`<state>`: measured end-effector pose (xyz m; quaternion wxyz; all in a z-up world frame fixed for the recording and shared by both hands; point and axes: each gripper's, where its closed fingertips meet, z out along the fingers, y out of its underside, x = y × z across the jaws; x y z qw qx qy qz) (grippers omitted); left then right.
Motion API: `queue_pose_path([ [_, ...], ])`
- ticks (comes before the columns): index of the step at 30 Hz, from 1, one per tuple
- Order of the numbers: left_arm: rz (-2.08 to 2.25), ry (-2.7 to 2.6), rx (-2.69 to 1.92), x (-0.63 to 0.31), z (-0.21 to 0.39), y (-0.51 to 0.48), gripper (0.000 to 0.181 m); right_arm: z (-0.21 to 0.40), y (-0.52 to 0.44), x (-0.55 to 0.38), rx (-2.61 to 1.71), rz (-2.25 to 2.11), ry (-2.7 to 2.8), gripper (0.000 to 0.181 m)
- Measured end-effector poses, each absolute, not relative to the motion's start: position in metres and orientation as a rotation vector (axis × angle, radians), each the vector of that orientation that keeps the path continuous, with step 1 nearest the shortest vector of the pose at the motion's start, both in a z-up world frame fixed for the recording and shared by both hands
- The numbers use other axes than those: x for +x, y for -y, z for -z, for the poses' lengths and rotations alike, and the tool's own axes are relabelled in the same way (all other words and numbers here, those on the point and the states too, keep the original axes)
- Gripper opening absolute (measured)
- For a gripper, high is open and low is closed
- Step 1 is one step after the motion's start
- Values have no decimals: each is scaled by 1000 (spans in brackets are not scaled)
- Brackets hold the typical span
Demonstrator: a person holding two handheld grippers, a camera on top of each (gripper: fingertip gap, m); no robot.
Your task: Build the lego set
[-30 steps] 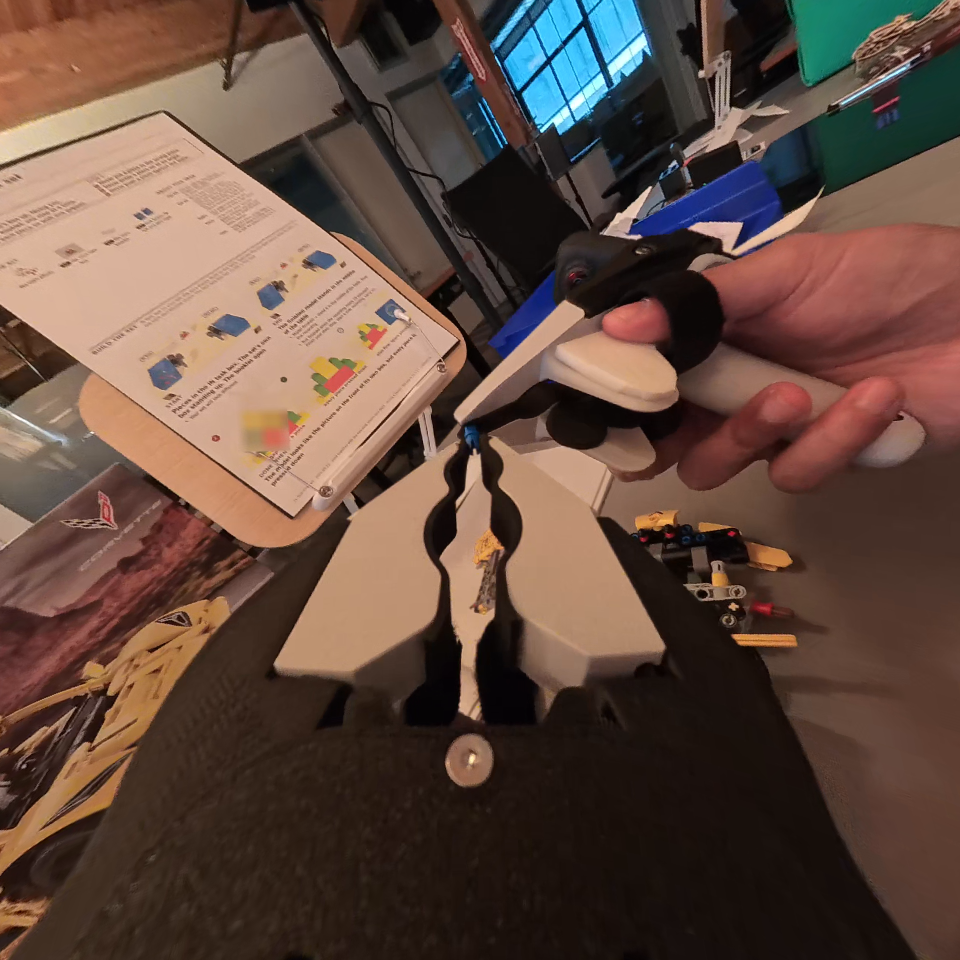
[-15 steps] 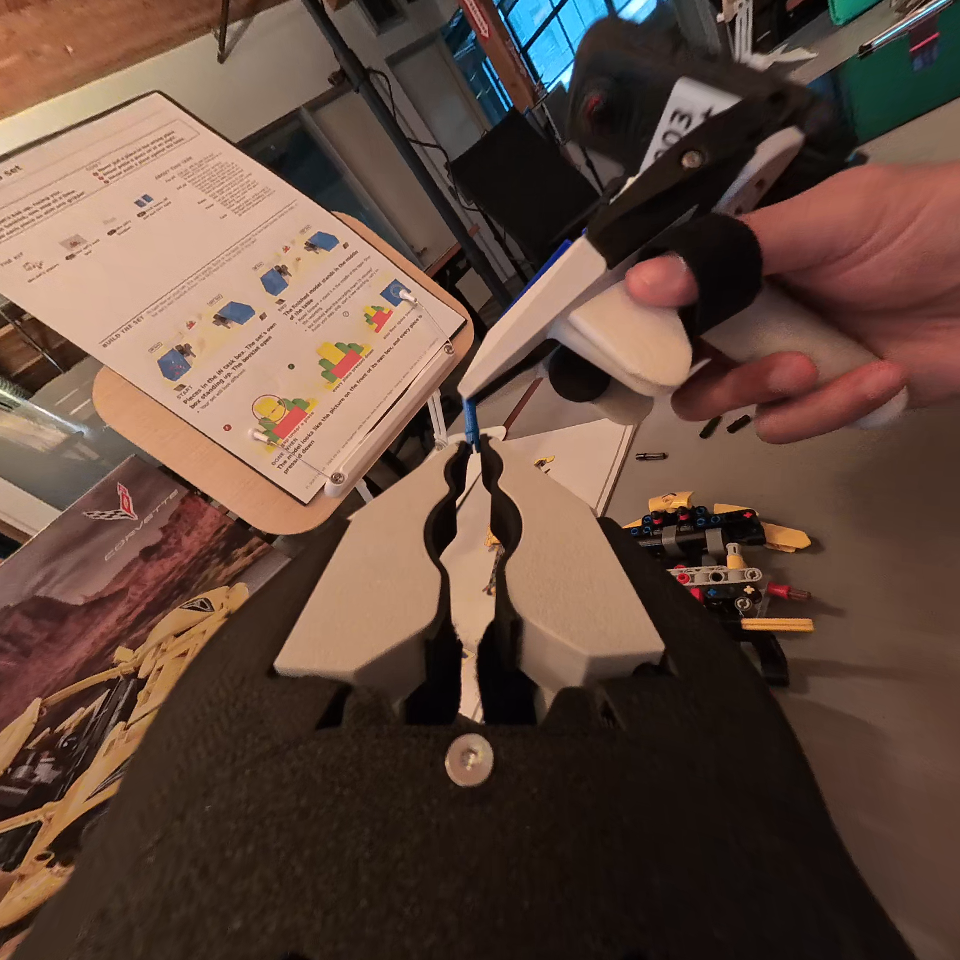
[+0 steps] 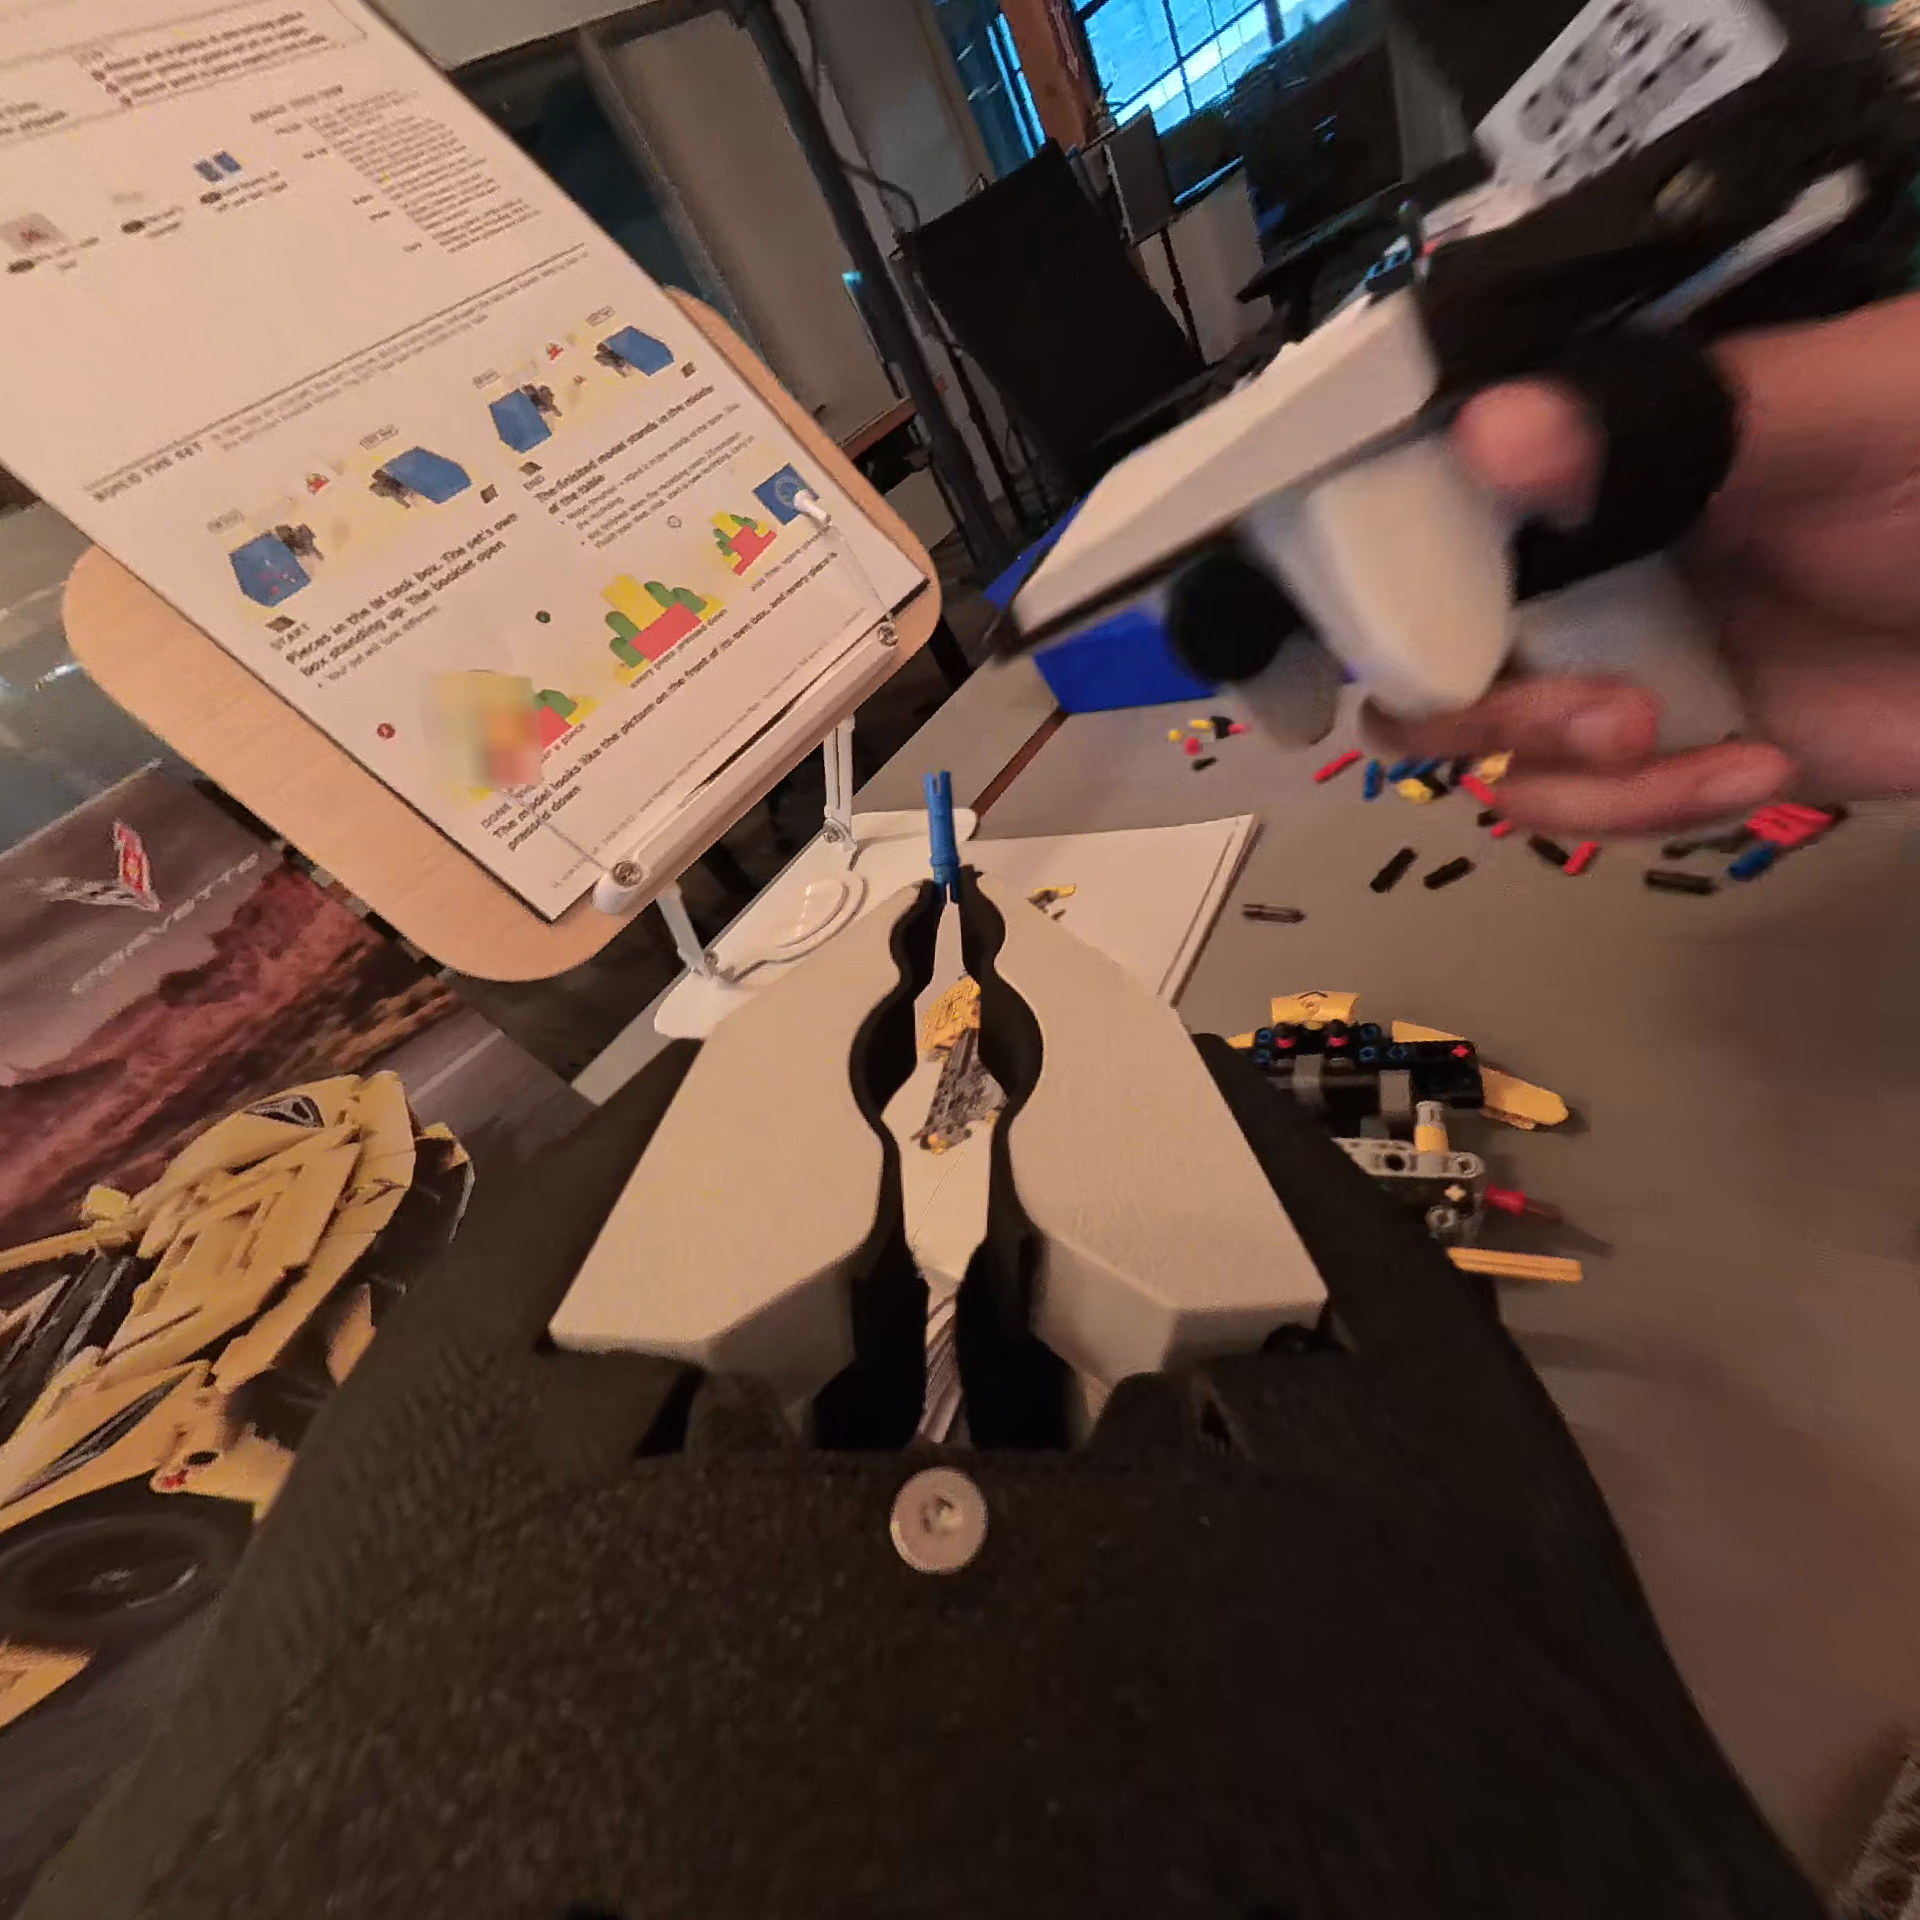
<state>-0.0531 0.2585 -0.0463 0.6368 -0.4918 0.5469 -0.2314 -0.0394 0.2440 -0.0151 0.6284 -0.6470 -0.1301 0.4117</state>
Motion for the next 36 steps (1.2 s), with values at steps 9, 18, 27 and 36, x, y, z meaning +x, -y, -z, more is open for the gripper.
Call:
queue_pose_path([
  [9, 557, -1123, -1241, -84, 41, -305, 4, 164, -116, -19, -2306, -460, 730, 23],
  [18, 492, -1154, -1249, -81, 48, -303, 4, 205, -102, -37, -2427, -256, 517, 23],
  [27, 494, -1183, -1227, -81, 46, -299, 4, 212, -107, -33, -2475, -110, 544, 6],
  [36, 381, -1494, -877, -62, 52, -232, 4, 102, -148, -17, -1921, 245, 1014, 6],
])
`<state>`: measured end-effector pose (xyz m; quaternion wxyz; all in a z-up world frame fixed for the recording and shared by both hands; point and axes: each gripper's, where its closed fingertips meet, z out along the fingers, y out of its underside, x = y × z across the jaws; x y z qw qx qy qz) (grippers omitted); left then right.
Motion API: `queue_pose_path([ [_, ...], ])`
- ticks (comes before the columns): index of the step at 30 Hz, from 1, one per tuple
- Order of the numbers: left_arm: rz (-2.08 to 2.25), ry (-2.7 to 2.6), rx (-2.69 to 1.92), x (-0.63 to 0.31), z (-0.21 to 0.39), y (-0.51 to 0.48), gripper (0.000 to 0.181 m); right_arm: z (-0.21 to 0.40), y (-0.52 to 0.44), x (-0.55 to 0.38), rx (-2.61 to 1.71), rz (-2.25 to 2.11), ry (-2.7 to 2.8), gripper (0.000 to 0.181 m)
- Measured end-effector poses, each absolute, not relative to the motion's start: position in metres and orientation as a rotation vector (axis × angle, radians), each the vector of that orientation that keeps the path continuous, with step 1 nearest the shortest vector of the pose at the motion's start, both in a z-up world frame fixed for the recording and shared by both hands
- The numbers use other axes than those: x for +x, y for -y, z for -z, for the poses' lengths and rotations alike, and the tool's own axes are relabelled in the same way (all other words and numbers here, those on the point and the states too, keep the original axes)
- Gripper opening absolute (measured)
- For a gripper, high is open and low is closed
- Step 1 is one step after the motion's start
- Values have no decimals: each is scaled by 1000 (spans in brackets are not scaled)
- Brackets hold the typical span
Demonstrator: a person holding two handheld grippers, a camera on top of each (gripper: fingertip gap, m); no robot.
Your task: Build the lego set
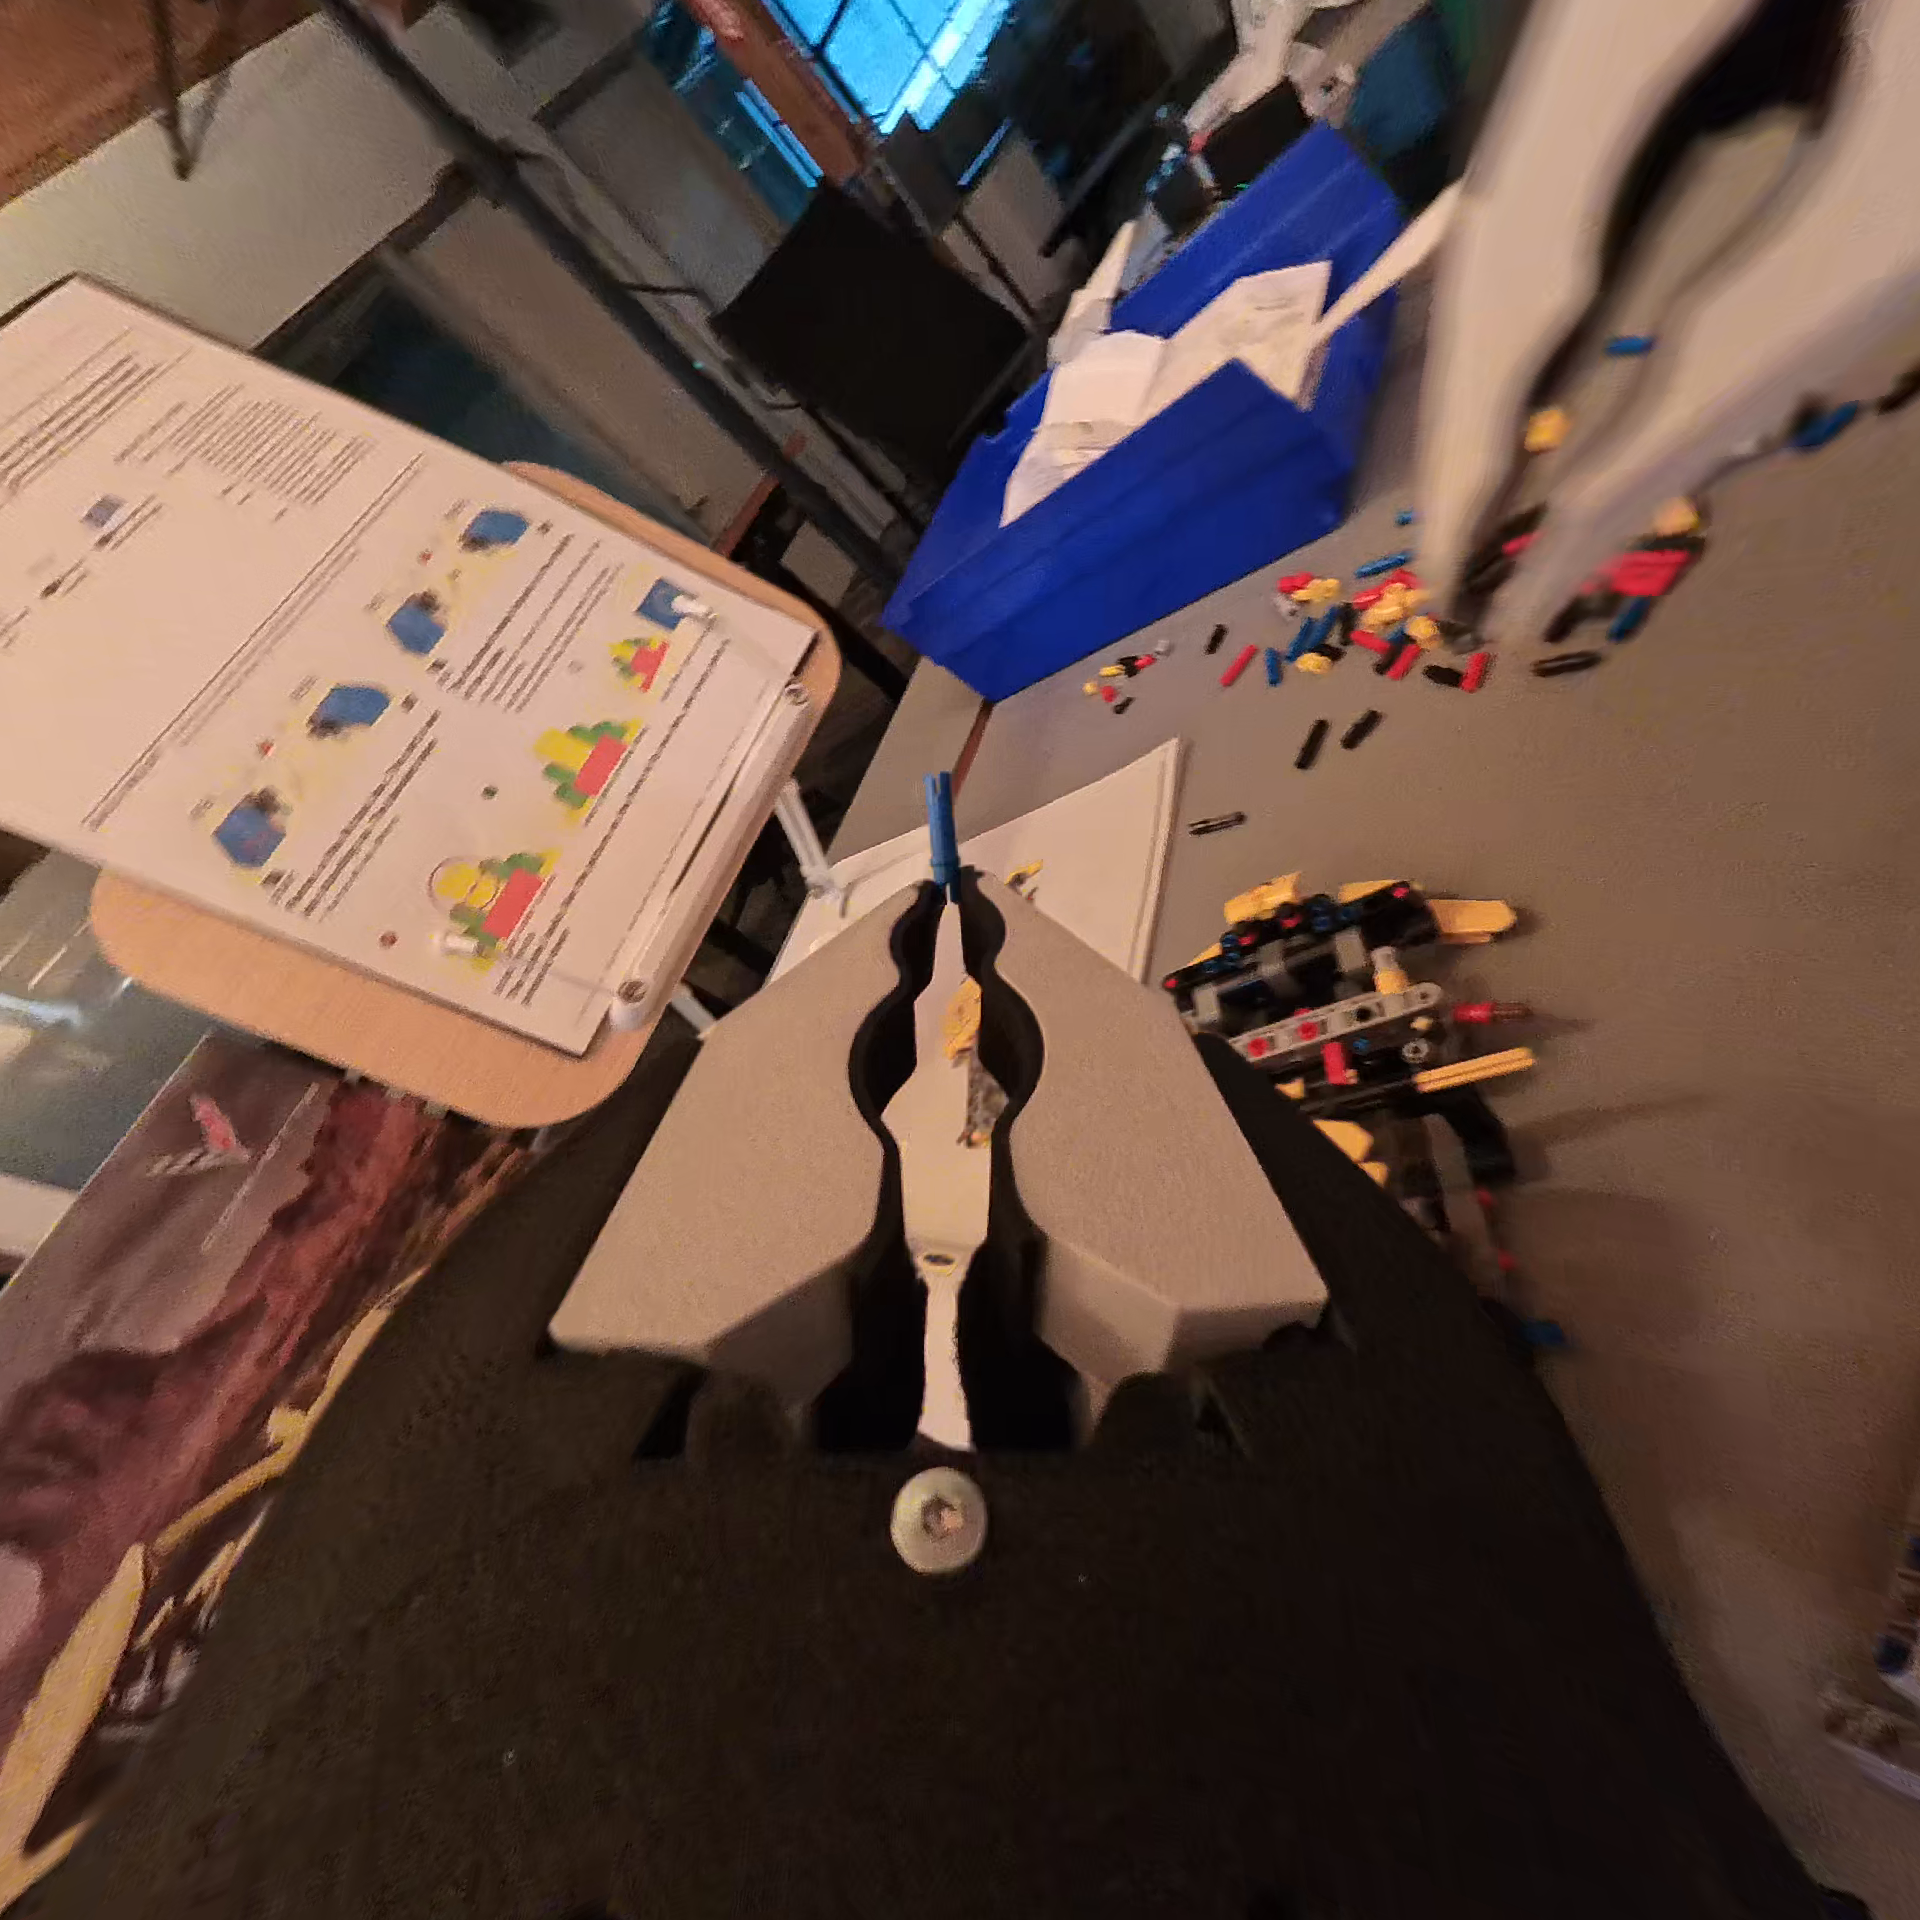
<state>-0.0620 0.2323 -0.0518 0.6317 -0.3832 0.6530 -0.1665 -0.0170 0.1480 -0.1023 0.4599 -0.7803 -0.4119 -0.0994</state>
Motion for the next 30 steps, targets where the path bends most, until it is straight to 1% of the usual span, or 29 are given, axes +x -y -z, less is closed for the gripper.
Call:
queue_pose_path([
  [2, 367, -1537, -846, -56, 57, -220, 4, 79, -161, -16, -1787, 384, 1203, 6],
  [4, 345, -1571, -817, -52, 63, -212, 3, 69, -173, -13, -1753, 451, 1320, 6],
  [7, 307, -1606, -791, -48, 70, -207, 3, 59, -181, -29, -1699, 337, 1376, 6],
  [10, 268, -1630, -774, -47, 75, -206, 4, 58, -188, -28, -1713, 419, 1424, 6],
  [27, 275, -1657, -790, -47, 79, -204, 3, 69, -198, -37, -1722, 509, 1541, 6],
  [30, 244, -1677, -788, -47, 83, -204, 3, 73, -197, -36, -1699, 580, 1582, 6],
])
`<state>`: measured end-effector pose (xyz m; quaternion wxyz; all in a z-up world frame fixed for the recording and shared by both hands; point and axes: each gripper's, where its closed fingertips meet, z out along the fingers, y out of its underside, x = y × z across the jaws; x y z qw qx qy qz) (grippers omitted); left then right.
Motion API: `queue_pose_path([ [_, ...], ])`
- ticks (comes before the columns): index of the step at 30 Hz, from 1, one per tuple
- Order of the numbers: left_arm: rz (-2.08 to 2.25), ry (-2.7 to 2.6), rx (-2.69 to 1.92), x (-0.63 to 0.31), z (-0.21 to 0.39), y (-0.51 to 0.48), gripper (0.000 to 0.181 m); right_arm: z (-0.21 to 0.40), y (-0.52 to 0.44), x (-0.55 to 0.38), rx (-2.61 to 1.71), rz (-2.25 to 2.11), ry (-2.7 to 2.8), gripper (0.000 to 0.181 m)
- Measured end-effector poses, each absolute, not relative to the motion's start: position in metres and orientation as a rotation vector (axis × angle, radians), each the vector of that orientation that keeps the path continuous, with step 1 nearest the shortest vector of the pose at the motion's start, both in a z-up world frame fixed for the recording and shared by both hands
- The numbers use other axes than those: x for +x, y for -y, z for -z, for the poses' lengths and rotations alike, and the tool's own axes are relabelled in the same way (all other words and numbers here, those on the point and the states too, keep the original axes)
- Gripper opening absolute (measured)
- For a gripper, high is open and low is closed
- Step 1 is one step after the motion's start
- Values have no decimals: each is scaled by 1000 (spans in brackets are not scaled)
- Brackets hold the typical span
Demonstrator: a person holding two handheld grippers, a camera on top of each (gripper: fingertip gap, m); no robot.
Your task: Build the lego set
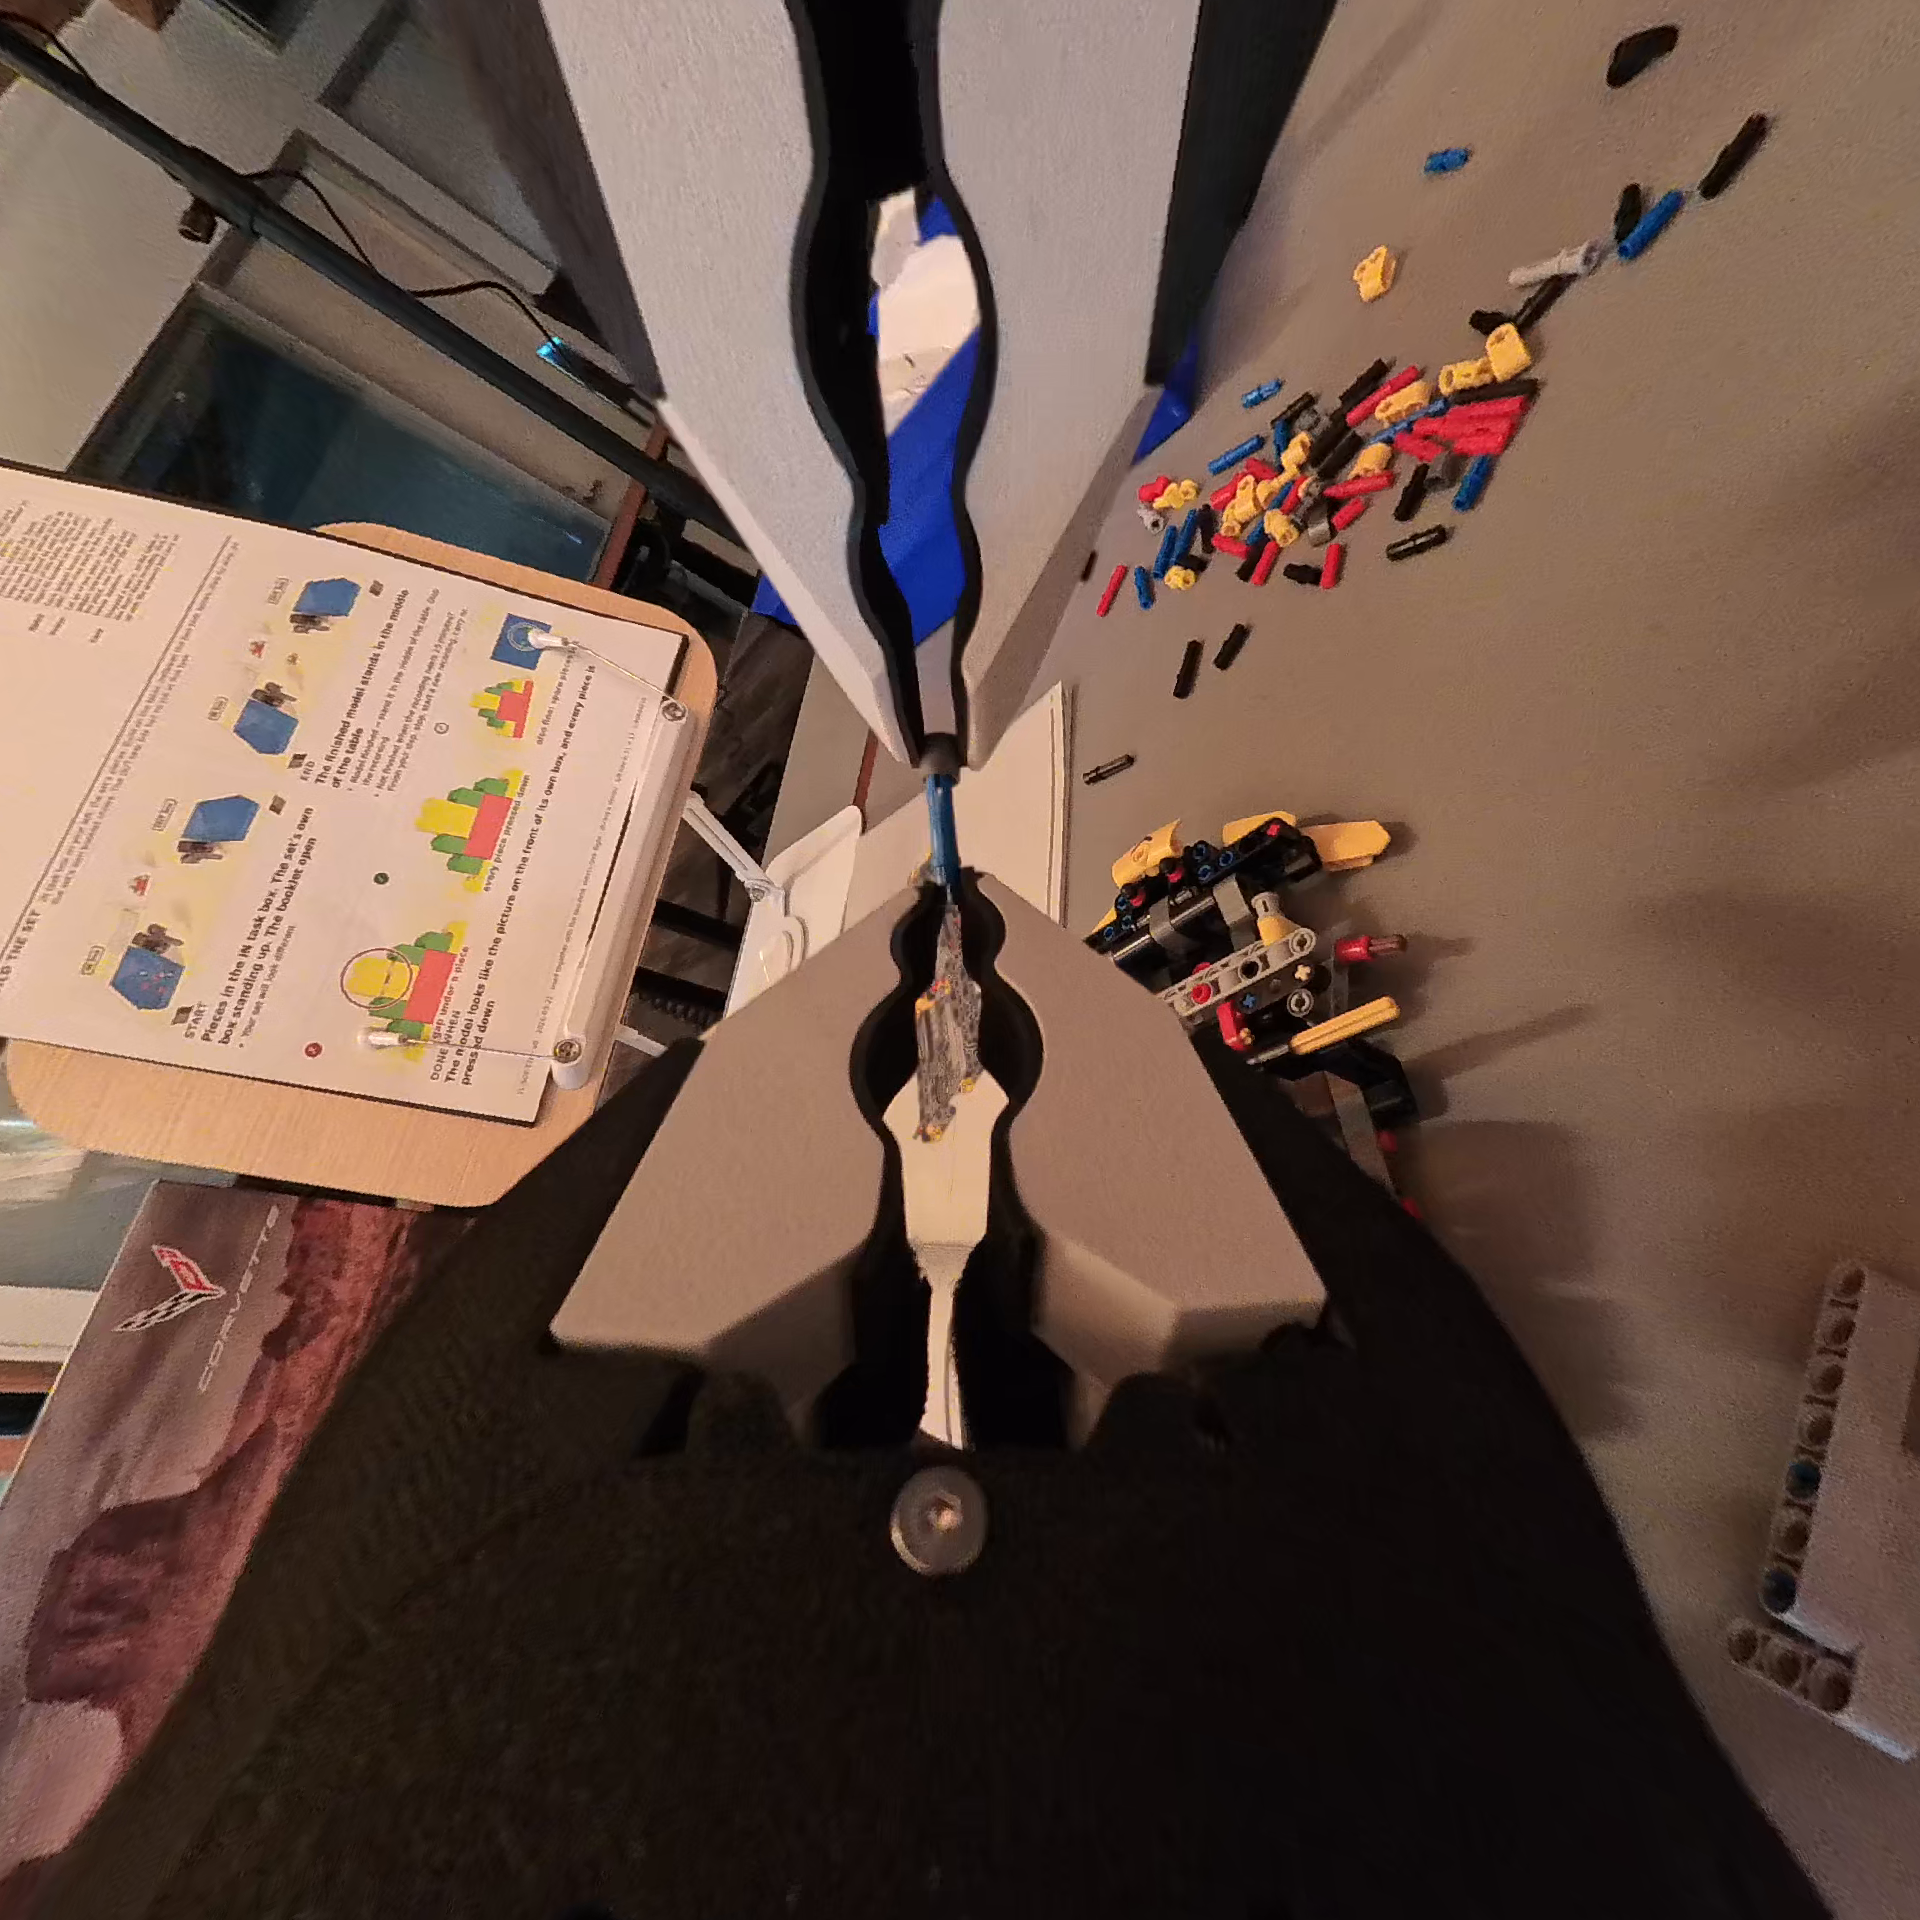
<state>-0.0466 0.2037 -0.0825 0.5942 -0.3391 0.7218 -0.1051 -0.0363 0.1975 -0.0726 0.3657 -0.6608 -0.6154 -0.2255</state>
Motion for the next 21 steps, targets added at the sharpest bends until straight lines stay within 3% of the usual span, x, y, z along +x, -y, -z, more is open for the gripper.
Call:
queue_pose_path([
  [10, 281, -1755, -882, -47, 97, -202, 2, 86, -198, -35, -1629, 767, 1670, 6],
  [21, 720, -1838, -1105, -54, 104, -184, 2, 91, -187, -42, -1274, 970, 1809, 5],
])
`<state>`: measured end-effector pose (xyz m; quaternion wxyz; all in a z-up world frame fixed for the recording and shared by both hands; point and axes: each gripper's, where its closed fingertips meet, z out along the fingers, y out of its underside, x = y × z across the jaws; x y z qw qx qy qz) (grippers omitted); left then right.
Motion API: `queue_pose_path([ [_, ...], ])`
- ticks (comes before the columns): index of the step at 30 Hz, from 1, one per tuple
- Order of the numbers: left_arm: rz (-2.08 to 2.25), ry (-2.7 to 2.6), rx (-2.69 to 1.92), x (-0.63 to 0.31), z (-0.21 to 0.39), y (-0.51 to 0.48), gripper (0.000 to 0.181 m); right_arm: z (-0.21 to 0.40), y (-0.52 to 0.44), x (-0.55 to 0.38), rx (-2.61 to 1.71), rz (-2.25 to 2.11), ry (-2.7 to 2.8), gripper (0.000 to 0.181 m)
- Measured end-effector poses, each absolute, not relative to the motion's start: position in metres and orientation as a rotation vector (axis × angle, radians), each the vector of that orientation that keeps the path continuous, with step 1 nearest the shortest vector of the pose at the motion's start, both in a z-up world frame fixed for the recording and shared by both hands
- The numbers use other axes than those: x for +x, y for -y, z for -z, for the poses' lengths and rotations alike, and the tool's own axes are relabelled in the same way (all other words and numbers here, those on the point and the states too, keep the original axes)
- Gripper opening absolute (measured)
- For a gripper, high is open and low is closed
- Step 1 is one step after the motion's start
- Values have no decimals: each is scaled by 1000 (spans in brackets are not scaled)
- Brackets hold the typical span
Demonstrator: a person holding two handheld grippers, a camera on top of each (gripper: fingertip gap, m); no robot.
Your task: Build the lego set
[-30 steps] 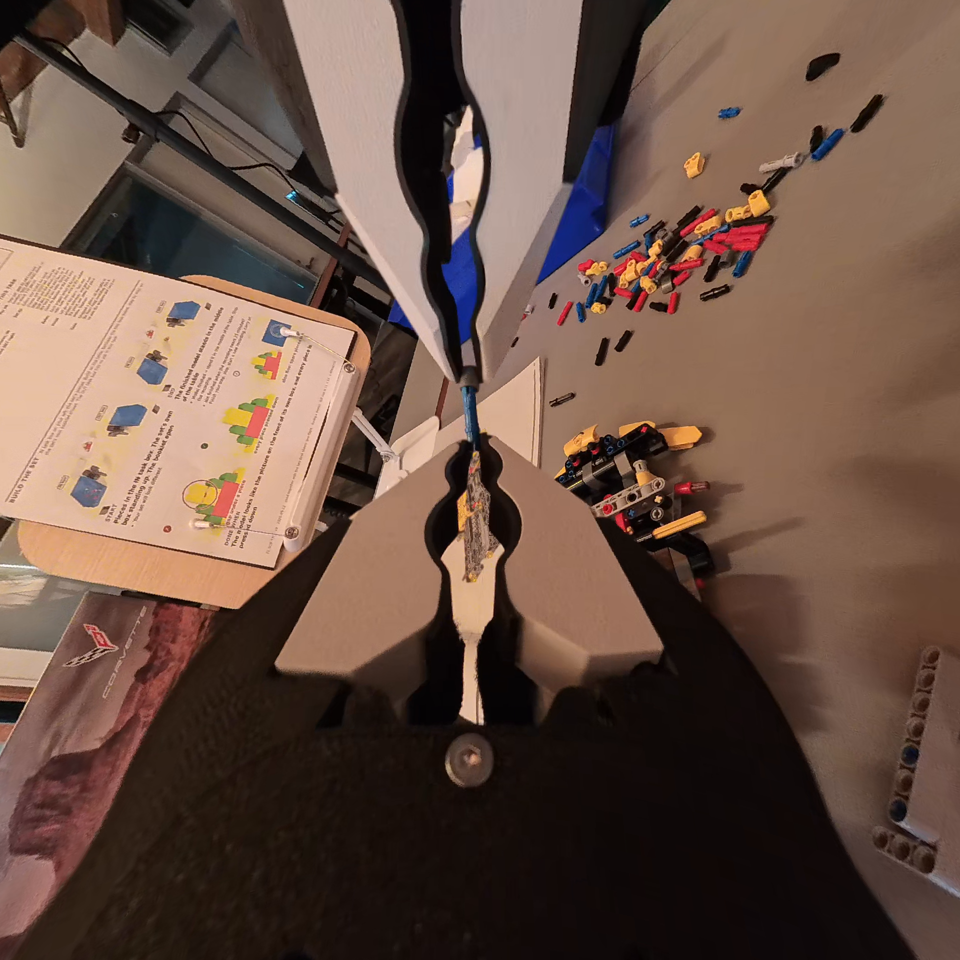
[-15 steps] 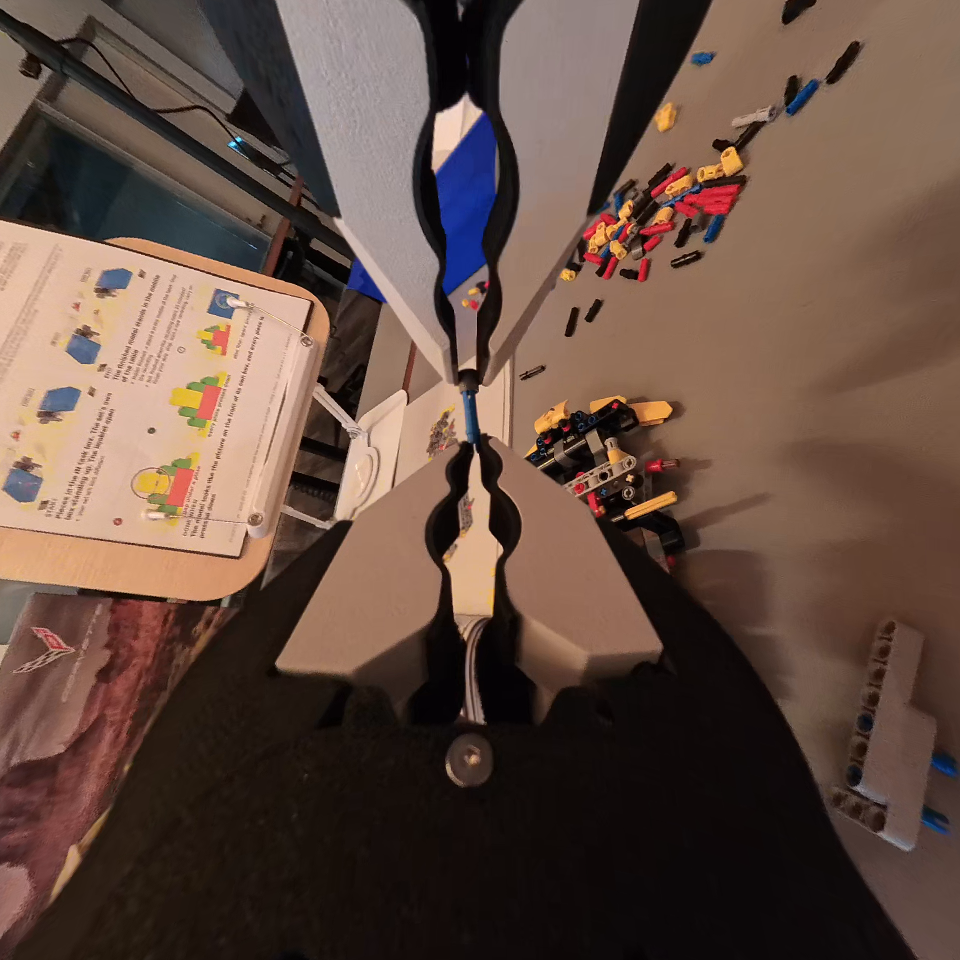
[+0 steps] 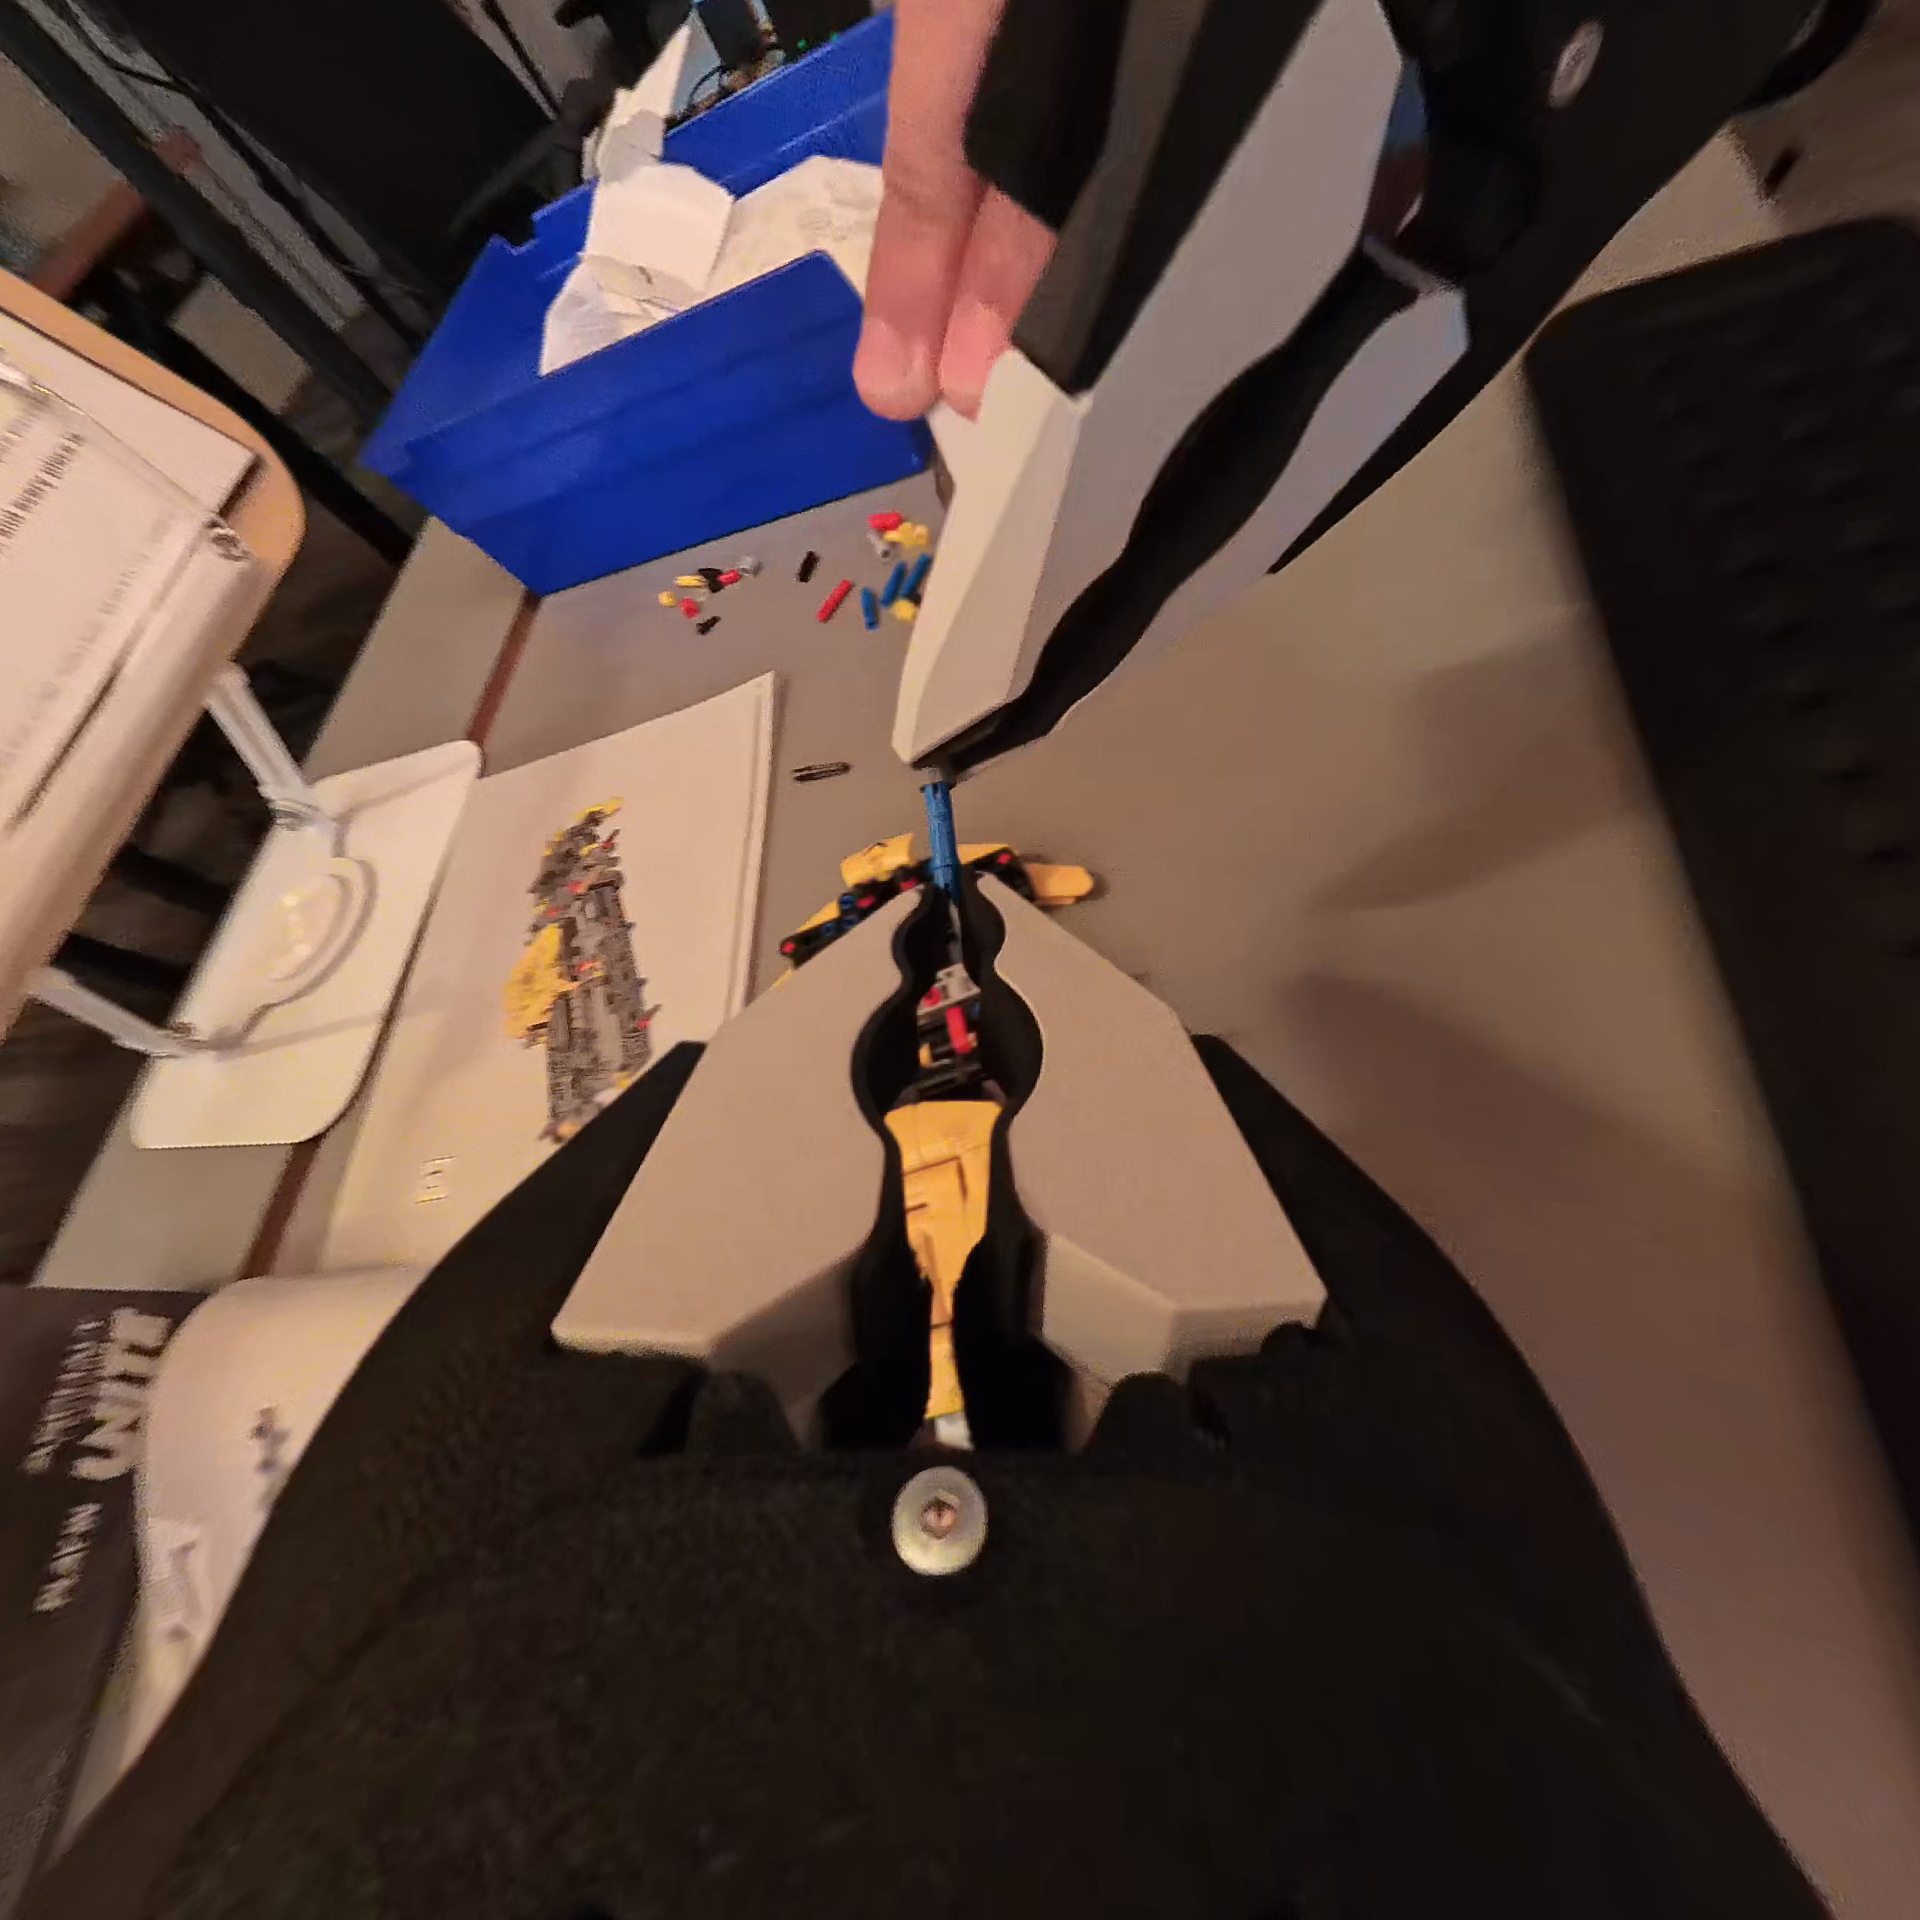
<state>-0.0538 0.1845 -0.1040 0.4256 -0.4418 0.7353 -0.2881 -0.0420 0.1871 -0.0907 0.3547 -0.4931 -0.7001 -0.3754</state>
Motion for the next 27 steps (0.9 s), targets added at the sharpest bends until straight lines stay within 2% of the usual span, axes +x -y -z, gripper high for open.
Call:
queue_pose_path([
  [5, 744, -1905, -1139, -56, 114, -178, 2, 99, -179, -47, -1113, 1039, 1920, 5],
  [14, 968, -1785, -1087, -54, 82, -168, 0, 102, -177, -59, -1212, 817, 1853, 6],
  [17, 928, -1775, -1102, -63, 84, -181, 0, 87, -181, -54, -1231, 803, 1765, 6],
  [27, 926, -1729, -1265, -92, 93, -229, 0, 77, -194, -5, -1627, 524, 1275, 6],
])
